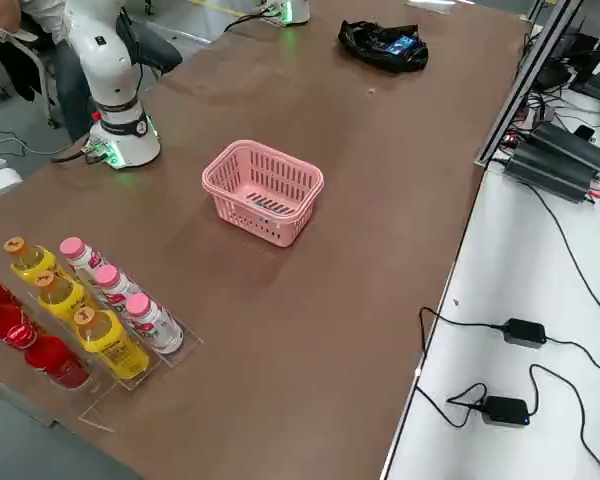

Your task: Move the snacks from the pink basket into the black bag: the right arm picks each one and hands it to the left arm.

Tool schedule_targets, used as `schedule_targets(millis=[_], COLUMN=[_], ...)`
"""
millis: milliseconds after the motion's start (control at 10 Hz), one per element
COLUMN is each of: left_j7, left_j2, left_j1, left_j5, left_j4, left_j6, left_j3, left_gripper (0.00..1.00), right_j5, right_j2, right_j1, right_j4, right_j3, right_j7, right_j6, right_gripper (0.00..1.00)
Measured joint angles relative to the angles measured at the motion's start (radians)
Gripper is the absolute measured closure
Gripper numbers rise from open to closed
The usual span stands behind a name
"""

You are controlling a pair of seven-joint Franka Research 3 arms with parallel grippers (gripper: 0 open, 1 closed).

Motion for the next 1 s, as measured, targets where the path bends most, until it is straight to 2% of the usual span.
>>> schedule_targets(millis=[100,300,500,600,700,1000], left_j7=[0.003,0.003,0.003,0.003,0.003,0.003], left_j2=[0.000,0.000,0.000,0.000,0.000,0.000], left_j1=[0.001,0.003,0.010,0.010,0.010,0.010], left_j5=[-0.001,-0.016,-0.032,-0.034,-0.034,-0.034], left_j4=[0.000,0.000,0.000,0.000,0.000,0.000], left_j6=[-0.002,-0.003,-0.006,-0.004,-0.004,-0.004], left_j3=[0.000,0.000,0.002,0.003,0.004,0.004], left_gripper=[0.02,0.16,0.49,0.59,0.62,0.62], right_j5=[0.000,0.000,0.000,0.000,0.000,0.000], right_j2=[0.000,0.001,0.001,0.001,0.002,0.002], right_j1=[0.000,0.004,0.005,0.007,0.008,0.008], right_j4=[0.000,0.000,0.000,0.000,0.000,0.000], right_j3=[0.000,0.000,-0.001,-0.001,-0.001,-0.001], right_j7=[0.004,0.010,0.013,0.014,0.015,0.016], right_j6=[0.000,0.000,-0.001,-0.001,-0.001,-0.001], right_gripper=[0.77,0.77,0.77,0.77,0.77,0.77])
